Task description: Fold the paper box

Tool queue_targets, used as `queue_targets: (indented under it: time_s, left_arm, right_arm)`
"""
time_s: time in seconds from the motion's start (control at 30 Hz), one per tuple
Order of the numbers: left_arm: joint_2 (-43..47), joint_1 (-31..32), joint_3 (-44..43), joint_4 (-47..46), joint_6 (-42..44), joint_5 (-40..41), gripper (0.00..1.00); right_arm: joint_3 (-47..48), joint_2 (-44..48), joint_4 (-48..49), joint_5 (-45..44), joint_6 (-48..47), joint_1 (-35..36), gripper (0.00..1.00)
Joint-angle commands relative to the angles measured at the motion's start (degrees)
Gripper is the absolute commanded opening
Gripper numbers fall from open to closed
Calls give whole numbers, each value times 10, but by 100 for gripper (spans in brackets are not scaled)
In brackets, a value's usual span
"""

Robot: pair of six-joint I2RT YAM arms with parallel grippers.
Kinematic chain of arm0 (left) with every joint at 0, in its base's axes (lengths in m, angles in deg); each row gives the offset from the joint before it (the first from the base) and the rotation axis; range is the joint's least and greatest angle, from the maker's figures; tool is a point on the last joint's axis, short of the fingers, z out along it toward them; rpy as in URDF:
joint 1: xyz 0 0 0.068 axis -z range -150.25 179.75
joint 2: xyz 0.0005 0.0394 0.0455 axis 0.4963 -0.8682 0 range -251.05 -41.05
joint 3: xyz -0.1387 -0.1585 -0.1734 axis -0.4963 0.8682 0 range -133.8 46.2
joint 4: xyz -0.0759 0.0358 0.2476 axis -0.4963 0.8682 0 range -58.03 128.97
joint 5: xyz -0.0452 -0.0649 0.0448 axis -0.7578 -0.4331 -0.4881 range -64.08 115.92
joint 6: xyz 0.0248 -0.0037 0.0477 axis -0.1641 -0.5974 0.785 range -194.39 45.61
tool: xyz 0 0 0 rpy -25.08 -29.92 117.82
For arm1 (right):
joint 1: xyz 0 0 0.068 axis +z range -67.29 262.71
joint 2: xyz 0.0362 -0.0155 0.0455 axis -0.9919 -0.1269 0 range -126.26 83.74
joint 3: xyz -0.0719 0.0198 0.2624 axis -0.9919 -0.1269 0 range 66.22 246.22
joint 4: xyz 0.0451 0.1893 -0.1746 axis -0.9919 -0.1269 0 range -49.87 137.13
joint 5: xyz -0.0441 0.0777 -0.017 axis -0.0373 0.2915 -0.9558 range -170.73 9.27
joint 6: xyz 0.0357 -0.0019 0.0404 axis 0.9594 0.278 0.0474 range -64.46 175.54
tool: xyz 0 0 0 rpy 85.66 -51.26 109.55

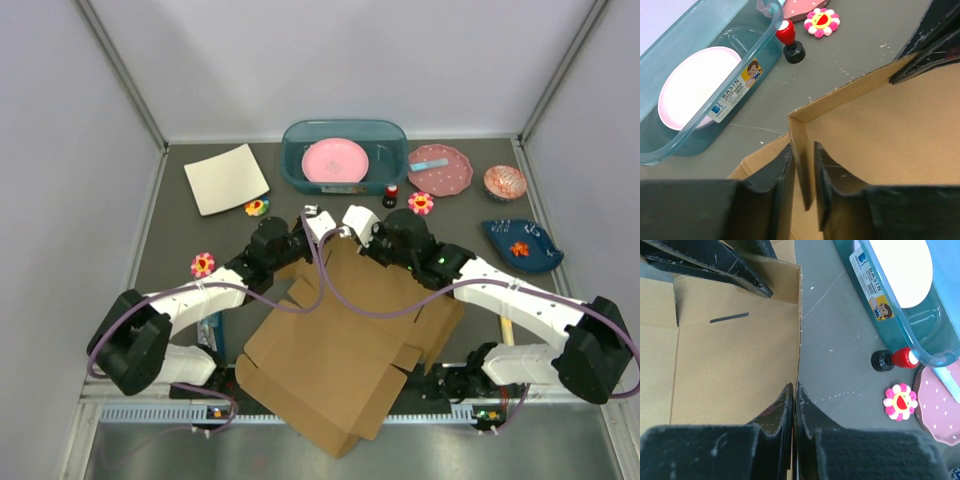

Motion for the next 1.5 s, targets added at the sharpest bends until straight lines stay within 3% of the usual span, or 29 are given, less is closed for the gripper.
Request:
queue_targets:
  time_s: [0.0, 0.1, 0.3, 0.47, 0.53, 0.57, 0.7, 0.8, 0.93, 1.1, 1.23, 1.47]
  left_arm:
    - [4, 1, -15, -27, -37, -8, 14]
    - [13, 1, 7, -68, -97, -8, 0]
    - [29, 2, 73, -185, -258, 29, 0]
    - [43, 9, 99, -201, -336, 44, 2]
    - [60, 14, 101, -180, -334, 56, 11]
    - [68, 15, 102, -172, -327, 73, 26]
    - [129, 15, 96, -89, -298, 157, 62]
    - [194, 13, 87, 8, -290, 239, 73]
    - [301, 14, 99, 163, -331, 281, 73]
    - [406, 16, 159, 288, -520, 253, 56]
    - [414, 21, 204, 341, -622, 229, 53]
    - [398, 24, 238, 319, -638, 203, 60]
  right_arm:
    - [4, 20, 8, 11, -1, 14, 0]
    - [5, 17, 12, 9, 3, 14, 0]
    - [2, 9, 24, -3, 13, 21, 0]
    - [-2, 7, 29, -13, 17, 26, 0]
    - [0, 7, 28, -18, 17, 27, 0]
    - [0, 9, 28, -26, 15, 28, 0]
    - [2, 17, 22, -49, -4, 33, 0]
    - [9, 23, 11, -63, -13, 35, 0]
    - [6, 35, 10, -64, -17, 35, 0]
    - [3, 27, 16, -63, -10, 36, 0]
    - [3, 23, 18, -59, -7, 39, 0]
    - [6, 16, 20, -60, 2, 41, 0]
